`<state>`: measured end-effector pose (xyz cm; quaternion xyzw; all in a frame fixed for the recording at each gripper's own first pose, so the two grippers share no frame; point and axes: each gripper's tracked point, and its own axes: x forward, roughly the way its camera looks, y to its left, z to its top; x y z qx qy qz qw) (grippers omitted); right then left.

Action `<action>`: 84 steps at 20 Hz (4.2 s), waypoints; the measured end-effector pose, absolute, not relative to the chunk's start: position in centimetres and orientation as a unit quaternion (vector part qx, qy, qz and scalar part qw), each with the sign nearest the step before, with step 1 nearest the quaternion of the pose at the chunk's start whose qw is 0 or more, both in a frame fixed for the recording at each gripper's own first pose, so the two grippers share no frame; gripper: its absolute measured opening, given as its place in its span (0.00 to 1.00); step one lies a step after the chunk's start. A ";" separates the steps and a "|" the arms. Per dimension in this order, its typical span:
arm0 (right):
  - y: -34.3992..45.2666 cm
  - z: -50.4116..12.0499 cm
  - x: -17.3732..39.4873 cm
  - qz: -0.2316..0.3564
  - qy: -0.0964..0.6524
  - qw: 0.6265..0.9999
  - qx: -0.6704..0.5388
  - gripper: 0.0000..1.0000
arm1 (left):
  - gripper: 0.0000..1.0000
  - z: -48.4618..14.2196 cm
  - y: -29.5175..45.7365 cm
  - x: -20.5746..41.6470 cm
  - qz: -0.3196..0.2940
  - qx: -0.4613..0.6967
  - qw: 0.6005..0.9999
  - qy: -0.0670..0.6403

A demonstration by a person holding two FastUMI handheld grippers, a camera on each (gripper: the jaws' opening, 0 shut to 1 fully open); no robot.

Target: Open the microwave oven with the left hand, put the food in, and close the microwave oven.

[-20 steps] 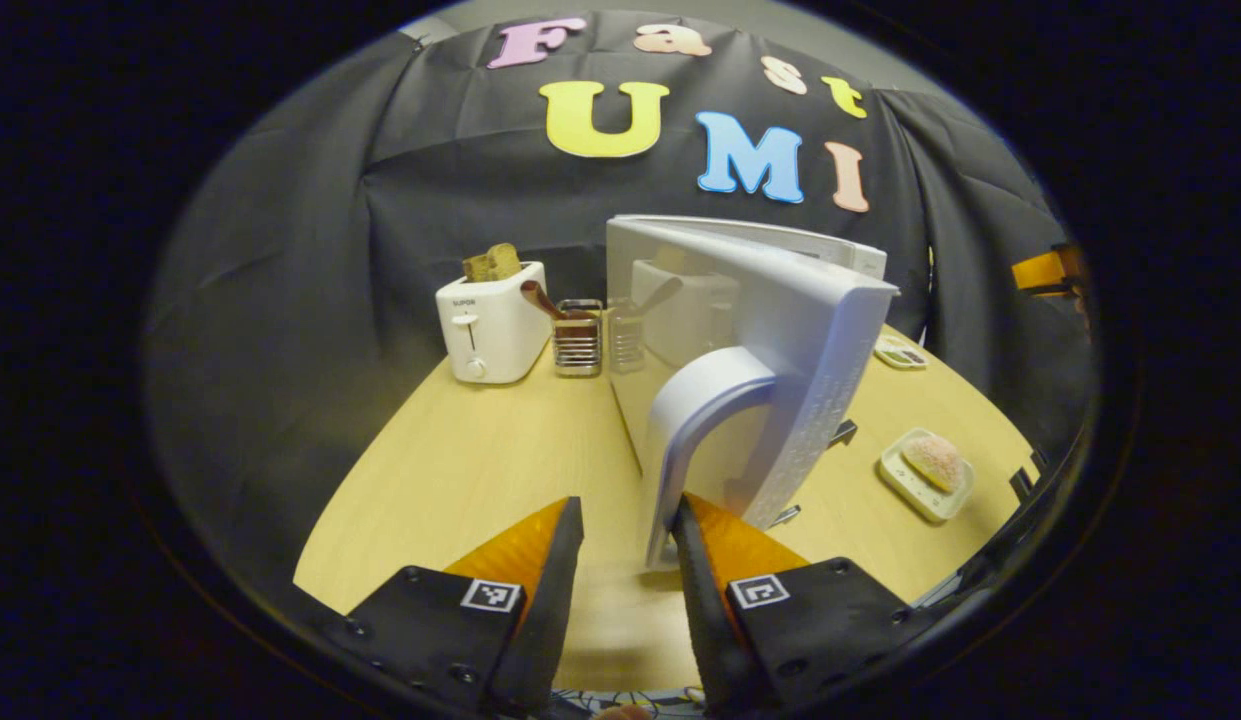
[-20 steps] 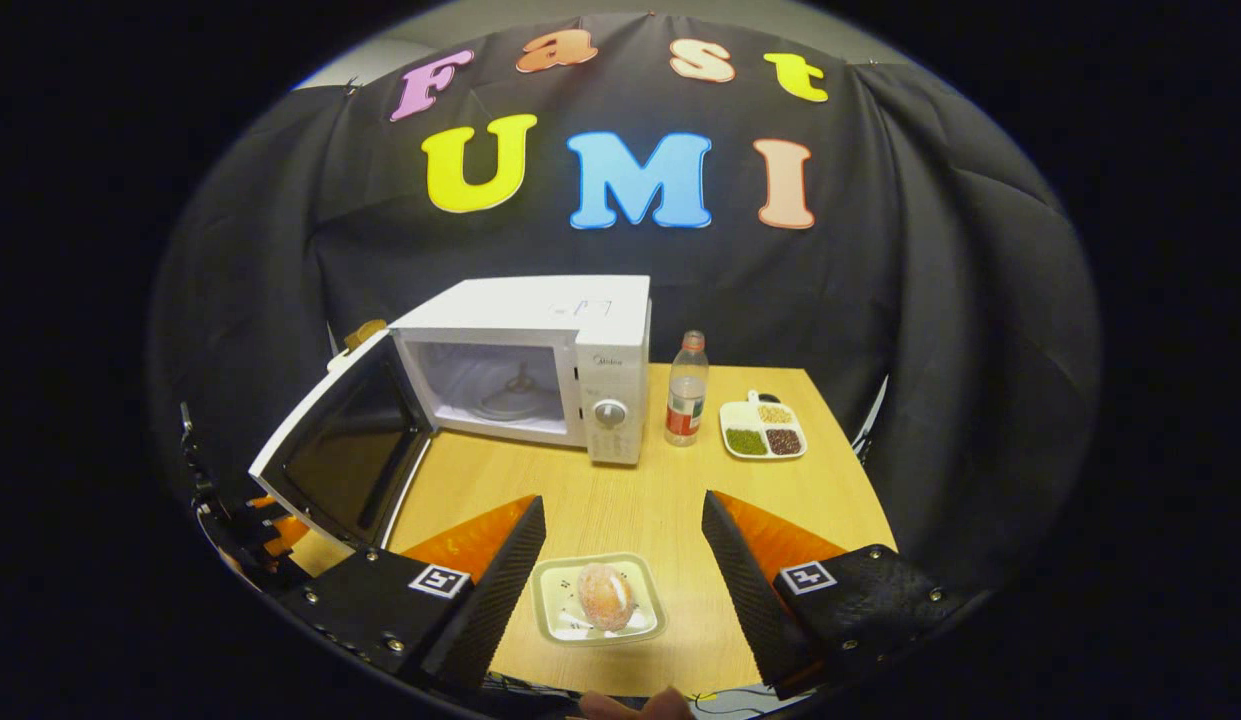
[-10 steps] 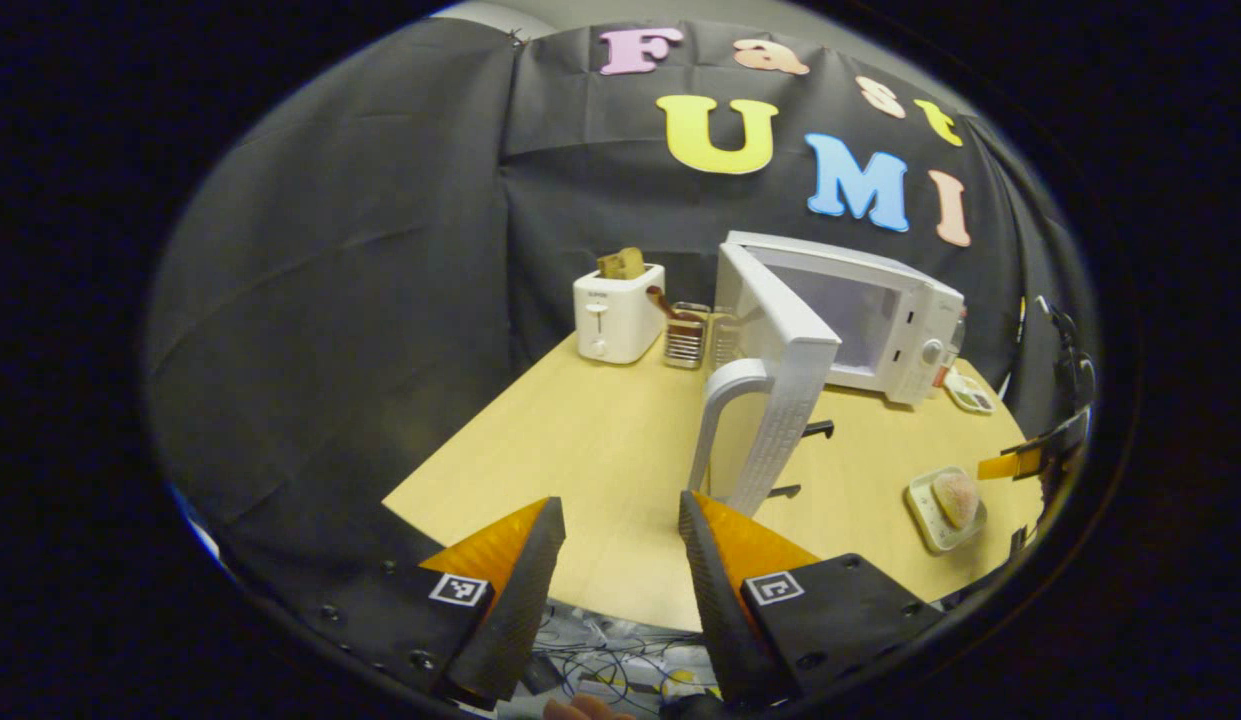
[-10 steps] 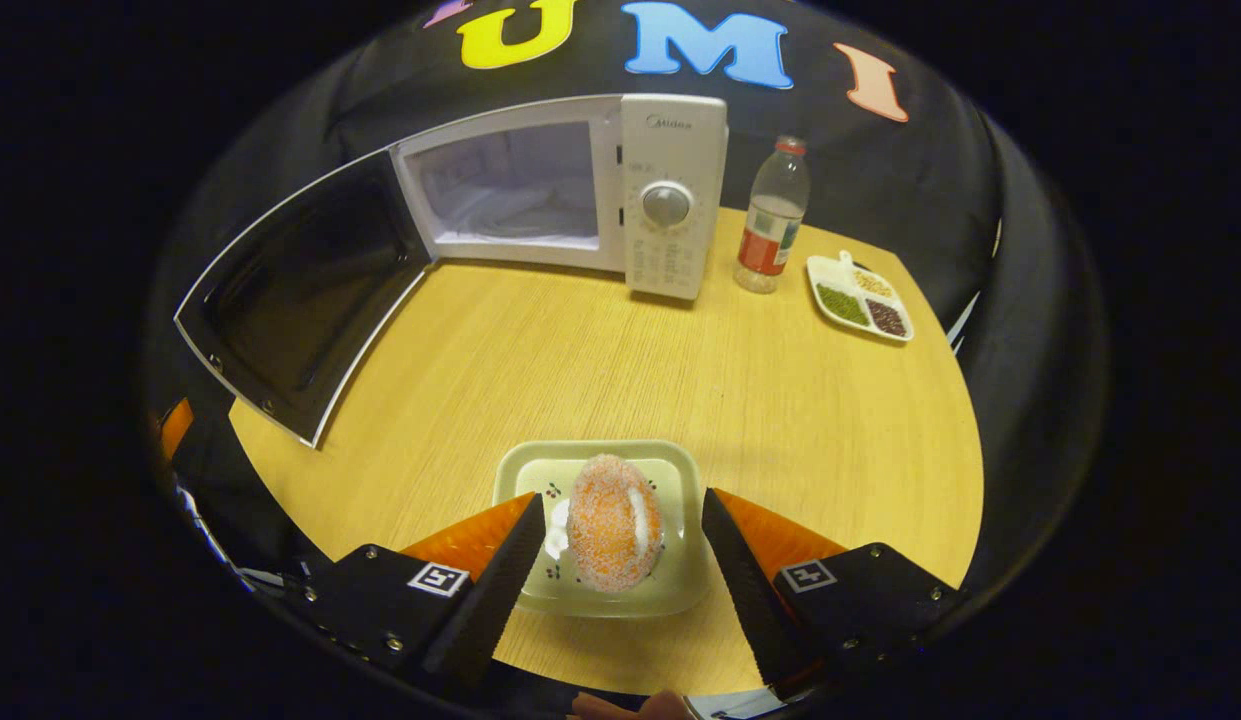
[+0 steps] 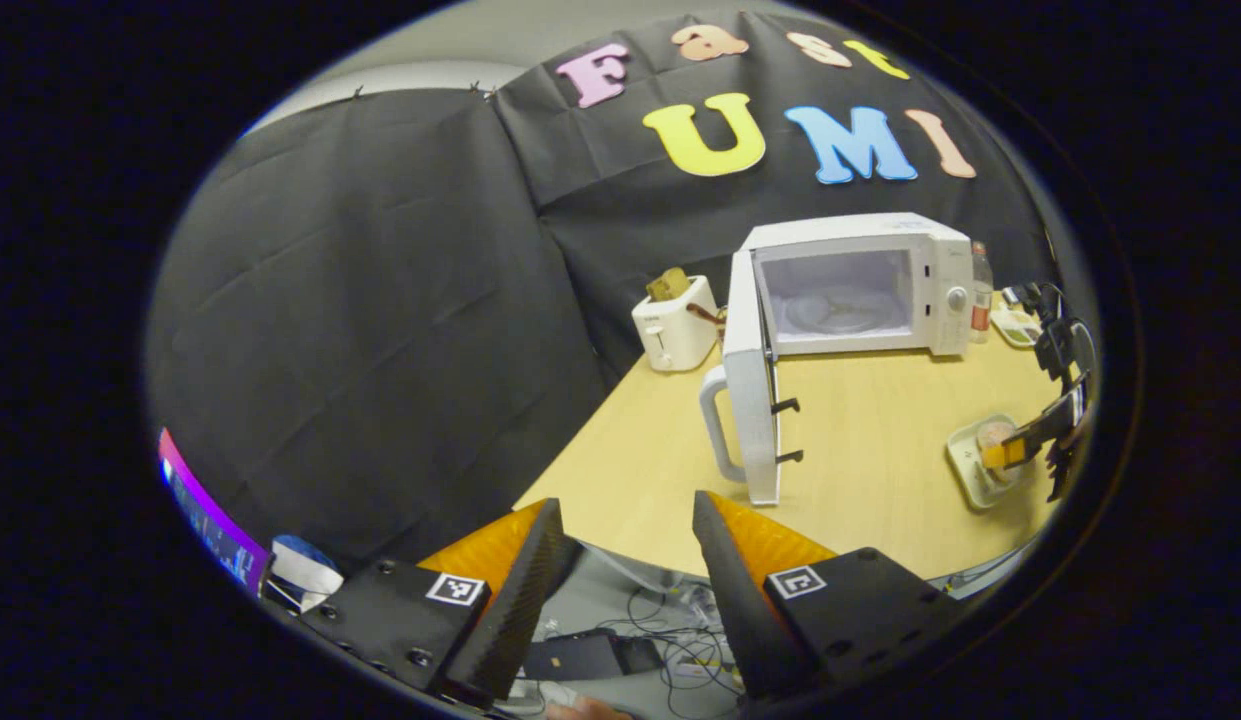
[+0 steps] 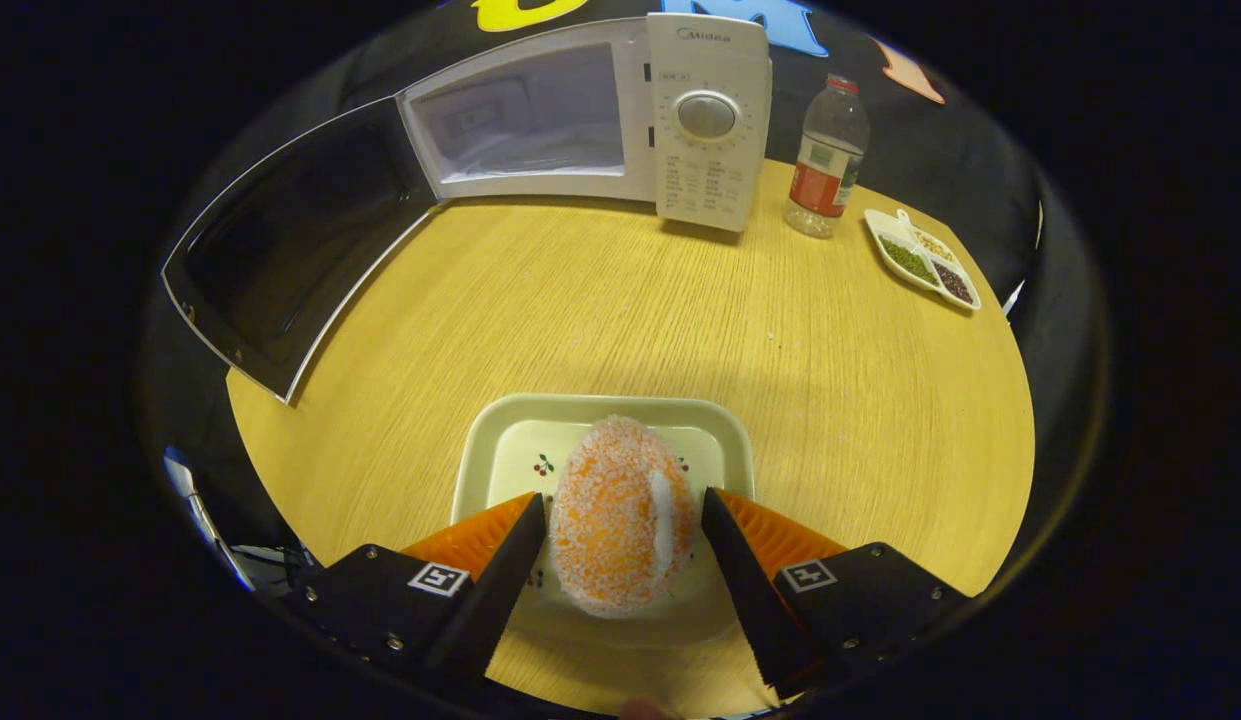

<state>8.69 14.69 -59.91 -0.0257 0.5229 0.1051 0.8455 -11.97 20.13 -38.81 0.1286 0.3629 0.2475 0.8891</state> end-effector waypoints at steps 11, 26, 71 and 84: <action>17.1 -55.0 8.9 0.083 0.500 0.861 -0.032 0.70 | 0.97 -30.5 19.9 -16.7 0.240 0.059 0.927 0.281; 27.3 -46.3 17.2 0.062 0.428 0.893 0.123 0.70 | 0.97 -26.2 24.4 -18.1 0.222 0.002 0.955 0.197; 31.1 -55.3 47.0 -0.108 0.180 0.931 0.299 0.78 | 0.97 -32.7 24.9 -15.7 0.322 -0.034 0.865 0.383; 33.1 -50.7 41.2 -0.020 0.220 0.935 0.278 0.98 | 1.00 -32.6 26.0 -16.0 0.327 -0.066 0.882 0.332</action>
